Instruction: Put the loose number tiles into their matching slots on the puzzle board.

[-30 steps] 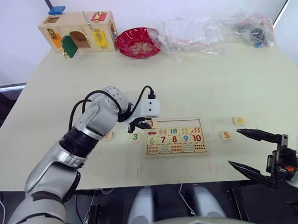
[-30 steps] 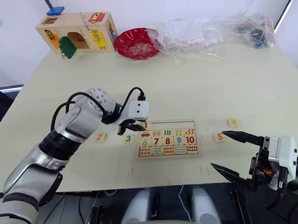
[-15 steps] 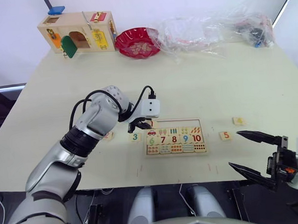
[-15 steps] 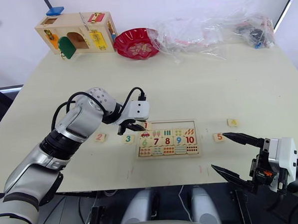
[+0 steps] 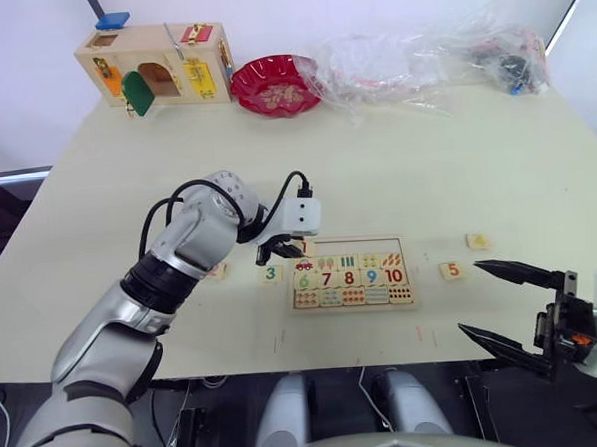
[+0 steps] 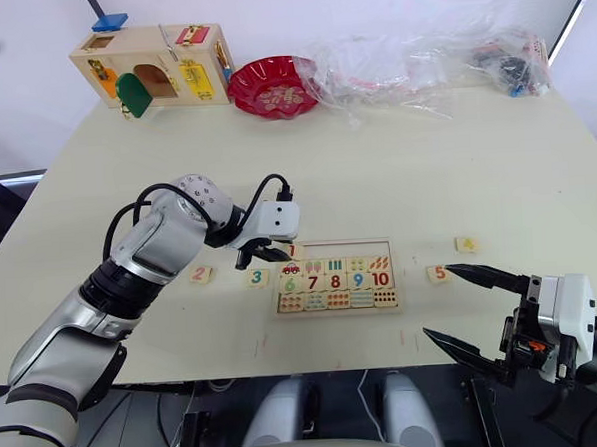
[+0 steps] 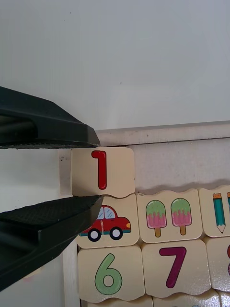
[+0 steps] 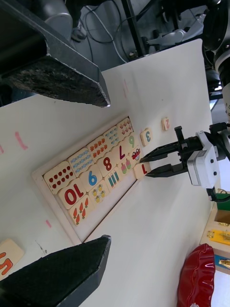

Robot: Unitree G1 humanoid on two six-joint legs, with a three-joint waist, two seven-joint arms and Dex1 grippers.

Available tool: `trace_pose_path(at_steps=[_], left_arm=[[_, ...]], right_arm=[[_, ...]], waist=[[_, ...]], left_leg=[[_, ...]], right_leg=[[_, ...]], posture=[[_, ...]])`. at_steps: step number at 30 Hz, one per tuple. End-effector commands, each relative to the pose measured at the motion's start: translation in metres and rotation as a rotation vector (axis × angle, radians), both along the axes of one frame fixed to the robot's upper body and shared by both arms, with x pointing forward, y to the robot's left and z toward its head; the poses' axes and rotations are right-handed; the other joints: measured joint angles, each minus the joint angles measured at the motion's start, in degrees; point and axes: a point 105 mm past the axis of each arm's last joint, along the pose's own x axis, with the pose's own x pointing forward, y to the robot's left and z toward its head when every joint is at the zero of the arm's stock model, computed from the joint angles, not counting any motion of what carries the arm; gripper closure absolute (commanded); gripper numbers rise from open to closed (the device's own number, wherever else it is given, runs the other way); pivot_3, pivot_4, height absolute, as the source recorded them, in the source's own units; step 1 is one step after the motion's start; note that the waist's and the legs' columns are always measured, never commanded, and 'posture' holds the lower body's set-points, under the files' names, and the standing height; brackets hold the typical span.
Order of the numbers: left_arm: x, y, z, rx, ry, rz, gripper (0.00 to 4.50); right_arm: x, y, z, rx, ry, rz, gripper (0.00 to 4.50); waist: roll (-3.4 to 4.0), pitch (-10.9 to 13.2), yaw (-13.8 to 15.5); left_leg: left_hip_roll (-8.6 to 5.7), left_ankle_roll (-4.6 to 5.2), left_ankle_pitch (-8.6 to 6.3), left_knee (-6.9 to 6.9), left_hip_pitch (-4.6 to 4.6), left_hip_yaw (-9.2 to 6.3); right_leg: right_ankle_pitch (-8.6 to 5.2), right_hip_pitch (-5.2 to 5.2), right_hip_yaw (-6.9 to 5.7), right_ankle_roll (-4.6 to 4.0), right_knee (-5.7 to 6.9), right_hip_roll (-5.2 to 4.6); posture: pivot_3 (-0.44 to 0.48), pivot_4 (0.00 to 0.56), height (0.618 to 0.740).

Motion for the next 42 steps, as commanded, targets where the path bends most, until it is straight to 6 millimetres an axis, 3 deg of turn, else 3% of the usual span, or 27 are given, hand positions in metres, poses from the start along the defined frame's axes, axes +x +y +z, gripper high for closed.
trace_pose_path(at_steps=[1,34,40,42], left_arm=[[0.001,-0.001,0.003,0.010,-0.013,-0.012,3.53],[-0.004,-0.001,0.000,0.007,0.010,-0.011,3.53],[-0.003,-0.002,0.001,0.001,0.003,-0.005,0.71],[-0.003,-0.002,0.001,0.001,0.003,-0.006,0.71]], right_arm=[[-0.001,0.000,0.008,-0.009,-0.046,0.000,0.00],[-0.025,-0.022,0.003,0.028,-0.048,-0.074,0.00],[-0.024,-0.022,0.003,0.027,-0.048,-0.074,0.00],[-0.024,-0.023,0.002,0.027,-0.047,-0.073,0.00]], waist=[[0.00,0.00,0.00],[0.02,-0.01,0.03],[0.02,-0.01,0.03],[0.02,-0.01,0.03]], left_leg=[[0.00,0.00,0.00,0.00,0.00,0.00],[0.01,0.00,0.00,0.00,0.01,0.00],[0.00,0.00,0.00,0.00,0.01,0.00],[0.00,0.00,0.00,0.00,0.01,0.01]], right_leg=[[0.00,0.00,0.00,0.00,0.00,0.00],[-0.01,0.00,0.00,0.00,0.00,0.00],[-0.01,0.00,0.00,0.00,0.00,0.00],[-0.01,0.00,0.01,0.00,0.00,-0.01]], posture=[[0.000,0.150,0.740],[0.000,0.150,0.740],[0.000,0.150,0.740],[0.000,0.150,0.740]])
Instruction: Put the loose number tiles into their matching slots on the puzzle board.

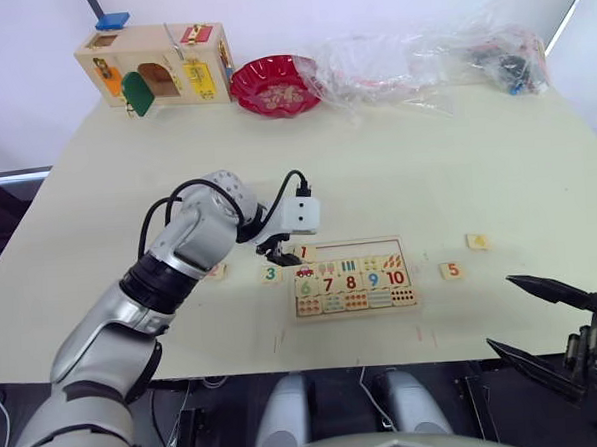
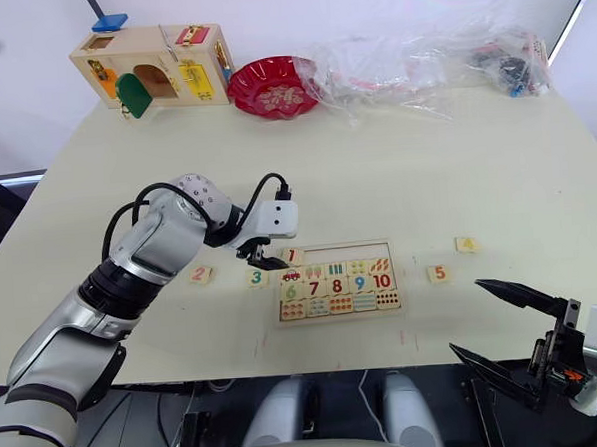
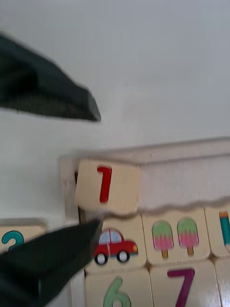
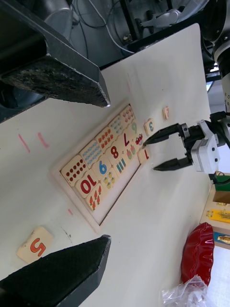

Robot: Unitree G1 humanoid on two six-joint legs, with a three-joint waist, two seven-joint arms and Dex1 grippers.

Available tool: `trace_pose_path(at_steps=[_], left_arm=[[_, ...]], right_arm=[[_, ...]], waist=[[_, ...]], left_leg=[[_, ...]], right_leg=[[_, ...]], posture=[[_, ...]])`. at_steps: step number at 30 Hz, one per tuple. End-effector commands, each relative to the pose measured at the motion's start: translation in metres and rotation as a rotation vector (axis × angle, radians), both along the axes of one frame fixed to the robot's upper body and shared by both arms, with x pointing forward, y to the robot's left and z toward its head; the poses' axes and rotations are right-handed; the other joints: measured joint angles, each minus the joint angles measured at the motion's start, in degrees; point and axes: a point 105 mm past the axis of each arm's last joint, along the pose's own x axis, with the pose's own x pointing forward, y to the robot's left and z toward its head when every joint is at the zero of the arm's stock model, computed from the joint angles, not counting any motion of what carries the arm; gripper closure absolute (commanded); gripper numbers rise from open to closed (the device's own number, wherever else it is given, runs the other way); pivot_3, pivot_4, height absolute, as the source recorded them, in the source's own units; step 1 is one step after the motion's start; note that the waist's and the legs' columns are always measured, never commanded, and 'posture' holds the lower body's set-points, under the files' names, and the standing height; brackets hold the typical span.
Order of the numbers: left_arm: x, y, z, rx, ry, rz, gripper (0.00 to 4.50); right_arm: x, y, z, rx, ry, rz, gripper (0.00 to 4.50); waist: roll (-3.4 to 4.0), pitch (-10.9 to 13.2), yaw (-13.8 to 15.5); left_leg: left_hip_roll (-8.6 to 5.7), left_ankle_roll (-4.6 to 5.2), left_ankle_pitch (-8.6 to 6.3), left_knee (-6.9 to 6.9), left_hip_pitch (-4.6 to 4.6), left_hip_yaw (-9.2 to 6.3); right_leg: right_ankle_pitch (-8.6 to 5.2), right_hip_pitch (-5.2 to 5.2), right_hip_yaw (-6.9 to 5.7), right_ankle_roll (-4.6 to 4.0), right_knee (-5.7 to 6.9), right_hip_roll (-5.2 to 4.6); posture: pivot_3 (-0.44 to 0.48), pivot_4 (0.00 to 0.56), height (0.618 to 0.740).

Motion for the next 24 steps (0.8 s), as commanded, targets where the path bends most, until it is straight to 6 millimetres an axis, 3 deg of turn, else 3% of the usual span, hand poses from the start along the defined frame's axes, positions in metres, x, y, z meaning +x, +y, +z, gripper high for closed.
trace_pose_path(at_steps=[1,5,16,22,24], left_arm=[[-0.004,-0.003,0.000,0.001,0.007,-0.024,0.71],[-0.007,-0.005,0.007,-0.032,0.017,-0.036,0.71],[-0.008,0.018,0.051,-0.181,0.072,-0.071,0.71],[0.002,0.009,0.048,-0.277,0.044,-0.150,0.71],[0.004,0.007,0.045,-0.280,0.023,-0.193,1.20]], right_arm=[[-0.002,-0.001,0.006,0.002,-0.034,0.007,0.00],[-0.002,-0.001,0.006,0.001,-0.034,0.010,0.00],[-0.001,-0.002,0.005,-0.002,-0.044,0.010,0.00],[0.003,-0.002,0.005,-0.002,-0.053,0.014,0.00],[0.004,-0.002,0.006,-0.003,-0.055,0.016,0.00]], waist=[[0.00,0.00,0.00],[0.00,0.00,0.01],[0.00,0.01,-0.07],[0.00,0.01,0.13],[-0.02,0.02,0.06]], left_leg=[[0.00,0.00,0.00,0.00,0.00,0.00],[0.00,0.00,0.00,0.00,-0.01,0.00],[0.01,0.00,0.00,0.00,-0.01,0.01],[-0.01,0.00,0.00,0.02,-0.01,0.01],[-0.01,0.00,0.00,0.02,-0.03,0.02]], right_leg=[[0.00,0.00,0.00,0.00,0.00,0.00],[0.00,0.00,-0.01,0.00,0.00,0.00],[-0.01,-0.01,-0.02,0.00,0.00,0.00],[0.00,0.00,-0.02,0.00,0.00,-0.04],[0.00,0.00,-0.03,-0.01,0.01,-0.02]], posture=[[0.000,0.150,0.740],[0.000,0.150,0.740],[0.000,0.150,0.740],[0.000,0.150,0.740],[0.000,0.150,0.740]])
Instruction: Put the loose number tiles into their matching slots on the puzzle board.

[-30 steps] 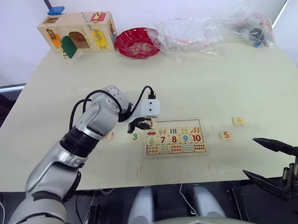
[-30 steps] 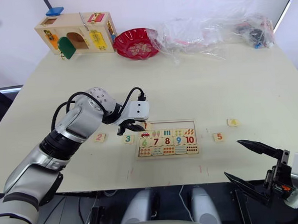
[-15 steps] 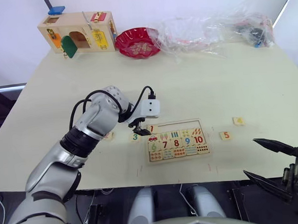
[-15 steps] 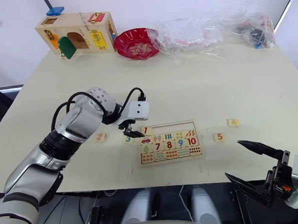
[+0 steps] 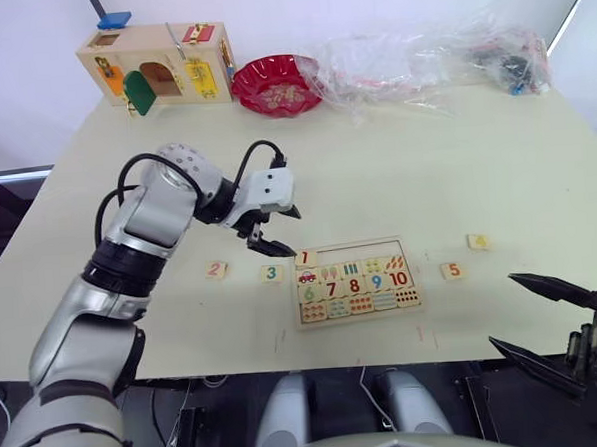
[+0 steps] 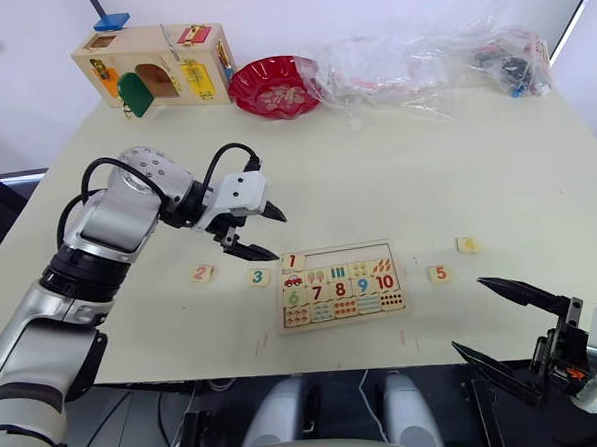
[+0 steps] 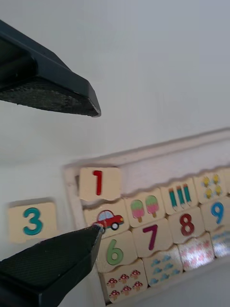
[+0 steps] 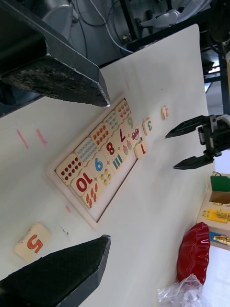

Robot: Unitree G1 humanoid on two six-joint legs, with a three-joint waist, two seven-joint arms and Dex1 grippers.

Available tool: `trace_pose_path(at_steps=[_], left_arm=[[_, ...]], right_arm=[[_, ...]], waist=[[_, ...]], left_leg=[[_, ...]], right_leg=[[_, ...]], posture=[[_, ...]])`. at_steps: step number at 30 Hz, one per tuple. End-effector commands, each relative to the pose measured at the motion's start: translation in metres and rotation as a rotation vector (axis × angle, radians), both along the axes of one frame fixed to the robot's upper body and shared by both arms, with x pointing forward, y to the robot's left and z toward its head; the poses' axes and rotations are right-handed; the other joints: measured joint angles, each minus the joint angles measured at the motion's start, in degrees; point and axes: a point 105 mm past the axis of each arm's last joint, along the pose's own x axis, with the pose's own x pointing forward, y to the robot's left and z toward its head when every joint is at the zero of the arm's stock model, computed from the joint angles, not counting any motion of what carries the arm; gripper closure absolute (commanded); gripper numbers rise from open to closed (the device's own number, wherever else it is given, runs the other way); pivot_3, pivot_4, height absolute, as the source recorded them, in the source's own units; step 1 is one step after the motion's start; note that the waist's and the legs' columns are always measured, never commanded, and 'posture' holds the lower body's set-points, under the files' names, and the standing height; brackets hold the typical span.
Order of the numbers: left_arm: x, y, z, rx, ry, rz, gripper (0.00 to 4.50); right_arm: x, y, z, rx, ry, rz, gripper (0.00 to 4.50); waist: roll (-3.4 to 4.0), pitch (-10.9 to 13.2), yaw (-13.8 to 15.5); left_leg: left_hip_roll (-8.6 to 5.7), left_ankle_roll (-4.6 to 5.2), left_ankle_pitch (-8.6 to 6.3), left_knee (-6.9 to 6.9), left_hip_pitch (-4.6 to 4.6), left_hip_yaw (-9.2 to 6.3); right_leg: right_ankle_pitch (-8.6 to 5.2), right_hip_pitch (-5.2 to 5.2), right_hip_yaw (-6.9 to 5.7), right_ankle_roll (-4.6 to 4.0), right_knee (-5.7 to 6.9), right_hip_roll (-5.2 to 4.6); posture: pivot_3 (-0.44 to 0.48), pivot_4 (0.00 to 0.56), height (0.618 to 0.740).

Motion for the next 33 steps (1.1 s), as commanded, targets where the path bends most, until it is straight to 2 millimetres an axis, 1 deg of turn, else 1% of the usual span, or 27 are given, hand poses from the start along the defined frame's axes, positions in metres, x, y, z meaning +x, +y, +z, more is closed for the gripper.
trace_pose_path(at_steps=[1,4,6,7,8,20,33], left_arm=[[0.005,-0.004,0.009,-0.033,-0.075,-0.069,1.41],[0.010,-0.005,0.000,-0.020,-0.075,-0.093,2.77],[0.012,-0.004,-0.005,-0.011,-0.079,-0.104,3.76],[0.013,-0.005,-0.006,-0.011,-0.079,-0.106,4.02],[0.014,-0.004,-0.008,-0.007,-0.083,-0.110,4.45],[0.021,-0.004,-0.019,0.024,-0.108,-0.116,4.45],[0.017,-0.005,-0.026,0.039,-0.087,-0.132,4.45]], right_arm=[[0.001,0.000,0.005,-0.007,-0.025,0.012,0.00],[0.002,0.000,0.005,-0.011,-0.028,0.017,0.00],[0.002,0.000,0.006,-0.012,-0.029,0.018,0.00],[0.002,0.000,0.006,-0.013,-0.029,0.018,0.00],[0.002,0.000,0.006,-0.014,-0.029,0.017,0.00],[0.002,0.002,0.006,-0.010,-0.028,0.013,0.00],[0.002,0.002,0.007,-0.011,-0.025,0.011,0.00]], waist=[[0.00,0.00,-0.03],[0.00,0.00,-0.07],[0.00,0.00,-0.11],[0.00,0.00,-0.12],[0.00,0.00,-0.12],[0.00,0.00,-0.14],[0.00,0.00,-0.15]], left_leg=[[0.00,0.00,0.00,0.00,0.01,0.00],[0.00,0.00,0.00,-0.01,0.01,0.02],[0.00,0.00,0.00,-0.01,0.01,0.05],[0.00,0.00,0.00,-0.01,0.01,0.05],[0.00,0.00,0.00,-0.01,0.01,0.06],[0.00,0.00,0.00,-0.01,0.00,0.03],[0.00,0.00,0.00,-0.01,0.00,0.02]], right_leg=[[0.00,0.00,-0.01,0.00,-0.01,0.00],[0.00,0.00,0.00,0.00,0.00,0.00],[0.00,0.00,0.00,0.00,0.00,0.01],[0.00,0.00,0.00,0.00,0.00,0.01],[0.00,0.00,0.00,0.00,0.00,0.01],[0.00,0.00,0.00,0.00,0.00,0.01],[0.00,0.00,0.00,0.00,0.00,0.01]], posture=[[0.000,0.150,0.740],[0.000,0.150,0.740],[0.000,0.150,0.740],[0.000,0.150,0.740],[0.000,0.150,0.740],[0.000,0.150,0.740],[0.000,0.150,0.740]])
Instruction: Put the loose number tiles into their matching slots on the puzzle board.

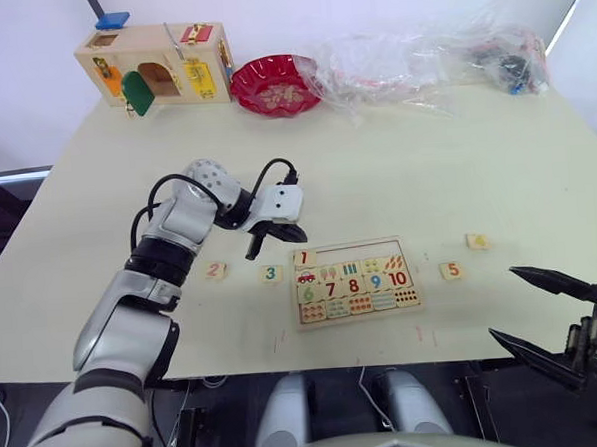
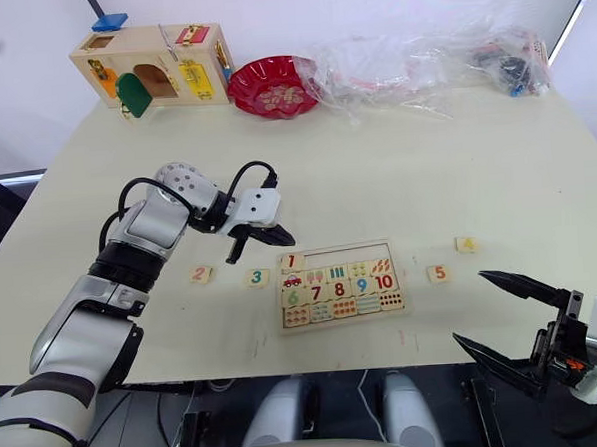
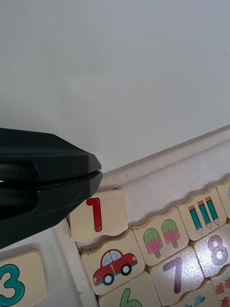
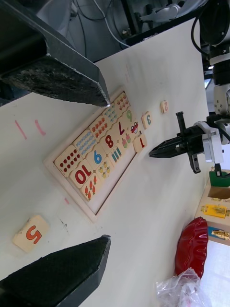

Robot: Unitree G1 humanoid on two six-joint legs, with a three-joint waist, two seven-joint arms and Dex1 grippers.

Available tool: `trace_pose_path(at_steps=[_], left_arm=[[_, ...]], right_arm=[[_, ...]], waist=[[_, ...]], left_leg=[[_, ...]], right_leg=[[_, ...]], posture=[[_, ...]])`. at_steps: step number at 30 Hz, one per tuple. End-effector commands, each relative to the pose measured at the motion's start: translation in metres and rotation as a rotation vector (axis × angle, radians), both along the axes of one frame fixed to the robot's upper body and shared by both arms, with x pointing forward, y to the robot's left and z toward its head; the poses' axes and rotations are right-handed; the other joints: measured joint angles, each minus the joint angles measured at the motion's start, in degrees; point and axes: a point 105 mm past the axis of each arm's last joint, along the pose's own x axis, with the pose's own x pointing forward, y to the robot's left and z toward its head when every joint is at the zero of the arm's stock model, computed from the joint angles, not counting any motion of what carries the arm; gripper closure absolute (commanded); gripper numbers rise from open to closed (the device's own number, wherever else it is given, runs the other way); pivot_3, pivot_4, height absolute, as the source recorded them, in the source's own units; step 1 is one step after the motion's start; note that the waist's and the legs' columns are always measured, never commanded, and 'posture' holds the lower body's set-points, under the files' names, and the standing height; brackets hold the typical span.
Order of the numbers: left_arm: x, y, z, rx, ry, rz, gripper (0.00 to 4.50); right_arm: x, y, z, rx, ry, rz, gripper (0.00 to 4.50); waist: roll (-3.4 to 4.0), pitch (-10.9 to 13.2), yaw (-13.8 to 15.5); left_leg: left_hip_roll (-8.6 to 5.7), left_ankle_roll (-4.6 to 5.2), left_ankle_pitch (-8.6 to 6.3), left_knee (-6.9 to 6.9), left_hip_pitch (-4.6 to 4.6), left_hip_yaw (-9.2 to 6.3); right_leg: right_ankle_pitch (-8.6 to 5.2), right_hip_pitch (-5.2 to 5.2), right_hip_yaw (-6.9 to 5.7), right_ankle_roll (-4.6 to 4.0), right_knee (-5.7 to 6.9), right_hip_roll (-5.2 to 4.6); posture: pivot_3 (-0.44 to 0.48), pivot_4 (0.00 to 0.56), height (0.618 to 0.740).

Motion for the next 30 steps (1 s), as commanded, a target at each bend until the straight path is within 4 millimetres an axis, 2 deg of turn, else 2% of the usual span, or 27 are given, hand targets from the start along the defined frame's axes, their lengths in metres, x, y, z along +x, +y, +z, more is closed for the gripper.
trace_pose_path(at_steps=[1,20,30], left_arm=[[-0.002,-0.003,0.003,0.010,-0.021,-0.029,4.45],[-0.009,0.001,-0.007,0.046,0.000,-0.034,4.45],[-0.013,0.003,-0.005,0.051,0.007,-0.042,4.45]], right_arm=[[-0.002,0.005,0.007,-0.009,-0.023,0.022,0.00],[-0.004,0.006,0.006,-0.006,-0.017,0.023,0.00],[-0.004,0.006,0.006,-0.007,-0.016,0.025,0.00]], waist=[[0.00,0.00,0.00],[0.00,0.00,0.01],[0.00,0.00,0.00]], left_leg=[[0.00,0.00,0.00,0.00,0.00,0.00],[0.00,0.00,0.00,0.00,0.00,-0.02],[0.00,0.00,0.00,0.00,0.00,-0.03]], right_leg=[[0.00,0.00,0.00,0.00,0.00,0.00],[0.00,0.00,0.00,0.00,0.01,0.00],[0.00,0.00,0.00,0.00,0.00,0.00]], posture=[[0.000,0.150,0.740],[0.000,0.150,0.740],[0.000,0.150,0.740]])
